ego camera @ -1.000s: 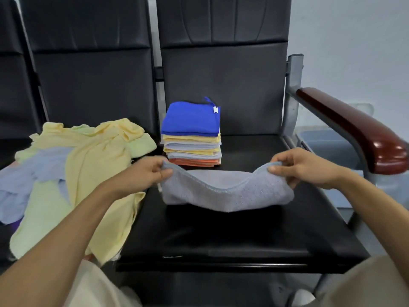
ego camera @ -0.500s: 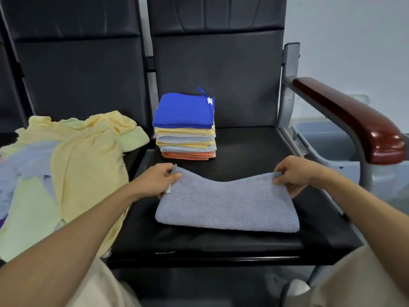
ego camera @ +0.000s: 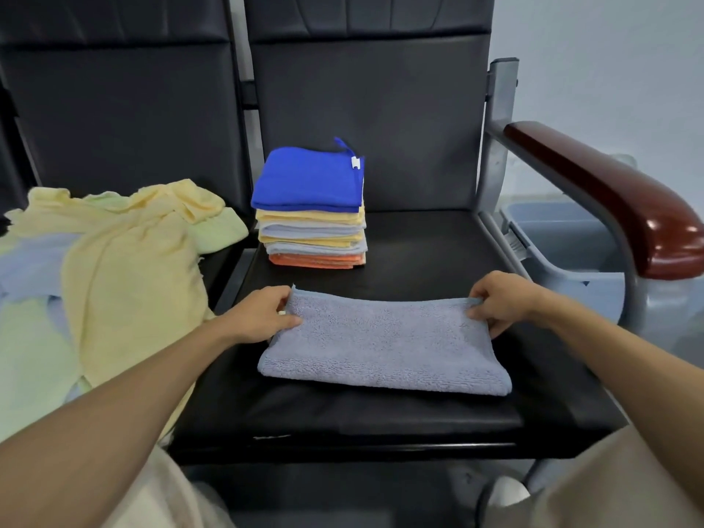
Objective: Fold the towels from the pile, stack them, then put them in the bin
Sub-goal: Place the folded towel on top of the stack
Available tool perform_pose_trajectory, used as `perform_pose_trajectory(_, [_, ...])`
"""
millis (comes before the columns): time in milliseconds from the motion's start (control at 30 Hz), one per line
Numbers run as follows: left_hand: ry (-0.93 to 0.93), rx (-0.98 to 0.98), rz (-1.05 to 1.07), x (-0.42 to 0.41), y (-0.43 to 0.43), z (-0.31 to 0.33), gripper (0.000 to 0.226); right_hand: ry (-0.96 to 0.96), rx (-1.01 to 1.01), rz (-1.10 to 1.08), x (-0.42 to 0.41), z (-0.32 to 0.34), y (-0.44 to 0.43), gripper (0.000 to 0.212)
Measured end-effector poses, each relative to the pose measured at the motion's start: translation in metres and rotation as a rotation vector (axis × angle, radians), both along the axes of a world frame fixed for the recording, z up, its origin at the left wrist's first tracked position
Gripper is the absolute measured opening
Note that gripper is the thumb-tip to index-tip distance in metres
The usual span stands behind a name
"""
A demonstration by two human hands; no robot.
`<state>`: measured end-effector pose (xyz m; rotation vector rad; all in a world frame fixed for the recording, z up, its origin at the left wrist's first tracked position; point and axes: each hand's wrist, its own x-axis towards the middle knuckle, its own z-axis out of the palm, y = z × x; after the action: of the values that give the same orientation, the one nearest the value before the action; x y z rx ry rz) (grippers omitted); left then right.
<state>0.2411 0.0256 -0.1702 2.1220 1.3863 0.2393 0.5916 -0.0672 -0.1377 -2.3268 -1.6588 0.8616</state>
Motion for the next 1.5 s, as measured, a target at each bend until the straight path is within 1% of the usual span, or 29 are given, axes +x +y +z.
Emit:
perform_pose_trajectory(100, [0.021, 0.051, 0.031, 0.005, 0.001, -0.002, 0.012, 0.001, -0.007, -0.018, 0.000, -0.001, 0.002, 0.009])
perform_pose_trajectory(200, [0.041, 0.097, 0.075, 0.010, 0.001, -0.005, 0.016, -0.033, -0.008, -0.029, -0.003, -0.001, 0.003, 0.002])
perform_pose_trajectory(267, [0.056, 0.107, 0.107, 0.012, 0.000, -0.005, 0.021, -0.065, -0.013, -0.038, -0.005, -0.001, 0.003, 0.006])
perform_pose_trajectory(333, [0.113, 0.089, 0.136, 0.015, -0.001, -0.002, 0.027, -0.104, -0.035, -0.053, -0.007, 0.000, 0.001, 0.013])
perform_pose_trajectory(433, [0.301, 0.026, 0.159, 0.017, -0.004, 0.005, 0.042, -0.147, -0.075, -0.084, -0.009, 0.002, -0.003, 0.024])
perform_pose_trajectory(500, [0.369, -0.029, 0.156, 0.019, -0.006, 0.008, 0.046, -0.130, -0.100, -0.110, -0.010, 0.004, -0.005, 0.032])
perform_pose_trajectory(567, [0.377, -0.080, 0.156, 0.021, -0.007, 0.010, 0.043, -0.104, -0.130, -0.127, -0.014, 0.005, -0.006, 0.036])
perform_pose_trajectory(633, [0.368, -0.105, 0.159, 0.022, -0.008, 0.013, 0.037, -0.047, -0.160, -0.143, -0.019, 0.005, -0.006, 0.035])
perform_pose_trajectory(733, [0.346, -0.033, 0.184, 0.015, -0.005, 0.018, 0.025, 0.083, -0.156, -0.164, -0.028, 0.000, -0.004, 0.040])
perform_pose_trajectory(867, [0.236, 0.058, 0.256, -0.003, 0.000, 0.029, 0.026, 0.252, -0.077, -0.176, -0.046, -0.004, 0.006, 0.023])
perform_pose_trajectory(933, [0.200, 0.093, 0.299, -0.011, 0.000, 0.031, 0.026, 0.358, -0.062, -0.145, -0.054, -0.005, 0.013, 0.022])
perform_pose_trajectory(1000, [0.147, 0.093, 0.343, -0.018, 0.002, 0.031, 0.022, 0.454, -0.098, -0.108, -0.064, -0.003, 0.022, 0.023])
perform_pose_trajectory(1067, [0.050, 0.039, 0.396, -0.025, 0.005, 0.033, 0.019, 0.506, -0.157, -0.082, -0.072, -0.003, 0.029, 0.027])
perform_pose_trajectory(1100, [-0.021, -0.003, 0.419, -0.026, 0.004, 0.034, 0.021, 0.512, -0.181, -0.075, -0.073, -0.003, 0.030, 0.030])
perform_pose_trajectory(1167, [-0.213, -0.126, 0.461, -0.027, 0.003, 0.038, 0.024, 0.555, -0.224, -0.068, -0.073, -0.007, 0.030, 0.034])
perform_pose_trajectory(1233, [-0.400, -0.263, 0.489, -0.022, 0.000, 0.045, 0.020, 0.640, -0.252, -0.065, -0.068, -0.012, 0.028, 0.032])
perform_pose_trajectory(1300, [-0.512, -0.379, 0.481, -0.013, -0.004, 0.052, 0.012, 0.711, -0.273, -0.048, -0.061, -0.014, 0.025, 0.029])
perform_pose_trajectory(1400, [-0.587, -0.483, 0.431, 0.011, -0.013, 0.059, 0.004, 0.797, -0.274, -0.025, -0.052, -0.010, 0.023, 0.026])
perform_pose_trajectory(1500, [-0.581, -0.489, 0.386, 0.043, -0.023, 0.059, 0.013, 0.852, -0.249, -0.027, -0.049, -0.008, 0.023, 0.025])
